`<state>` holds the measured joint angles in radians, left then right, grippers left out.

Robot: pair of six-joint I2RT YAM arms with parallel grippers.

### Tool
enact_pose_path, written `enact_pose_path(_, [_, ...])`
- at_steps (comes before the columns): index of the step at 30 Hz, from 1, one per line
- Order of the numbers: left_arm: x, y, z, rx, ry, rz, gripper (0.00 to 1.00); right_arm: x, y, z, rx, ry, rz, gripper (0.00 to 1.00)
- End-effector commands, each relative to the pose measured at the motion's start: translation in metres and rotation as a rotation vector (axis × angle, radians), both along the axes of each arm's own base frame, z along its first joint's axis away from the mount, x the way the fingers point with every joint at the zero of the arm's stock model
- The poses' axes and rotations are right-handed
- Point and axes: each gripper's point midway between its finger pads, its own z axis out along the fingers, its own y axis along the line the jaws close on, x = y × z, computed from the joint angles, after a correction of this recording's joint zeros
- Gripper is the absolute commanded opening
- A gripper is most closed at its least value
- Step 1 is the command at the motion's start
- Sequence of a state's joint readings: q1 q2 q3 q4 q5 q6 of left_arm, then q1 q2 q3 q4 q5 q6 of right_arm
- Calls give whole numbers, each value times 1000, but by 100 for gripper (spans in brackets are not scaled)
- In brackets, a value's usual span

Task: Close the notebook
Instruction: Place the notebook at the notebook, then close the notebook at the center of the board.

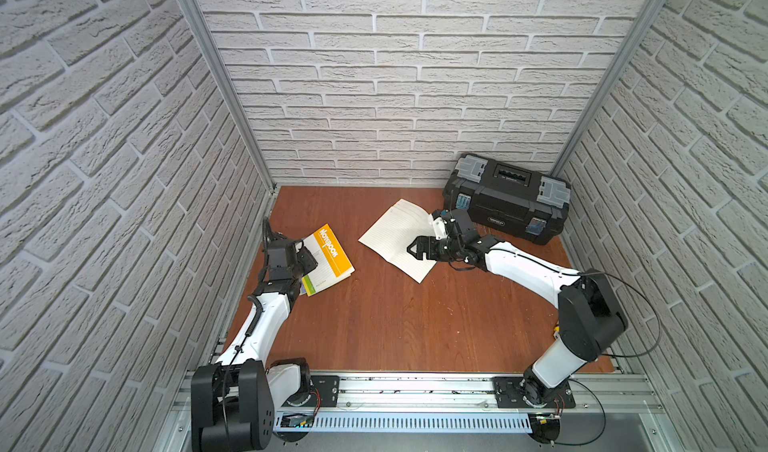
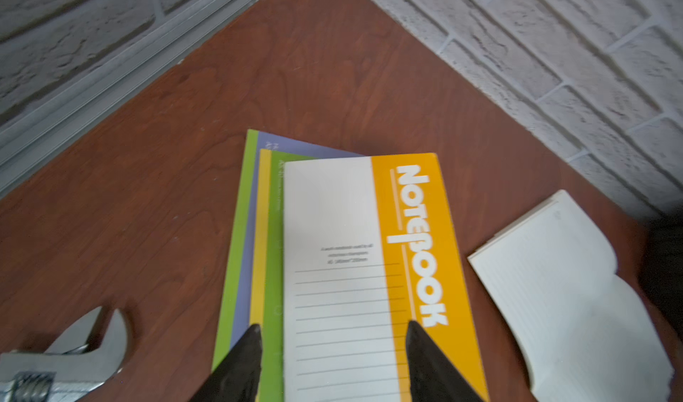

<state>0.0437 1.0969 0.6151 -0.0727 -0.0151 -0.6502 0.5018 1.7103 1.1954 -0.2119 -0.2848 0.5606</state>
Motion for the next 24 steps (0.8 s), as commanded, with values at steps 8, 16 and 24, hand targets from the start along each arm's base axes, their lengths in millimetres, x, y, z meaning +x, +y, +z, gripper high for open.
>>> enact_pose_path(8, [52,-90,32,-315,-148,-258,56,27,24,-57,14,34,1,92])
enact_pose_path(16, [68,-121,1,-312,-65,-262,56,19,21,-87,2,105,-7,92])
enact_pose_path(24, [87,-150,-30,-386,-41,-254,55,6,15,-114,-29,169,-14,92])
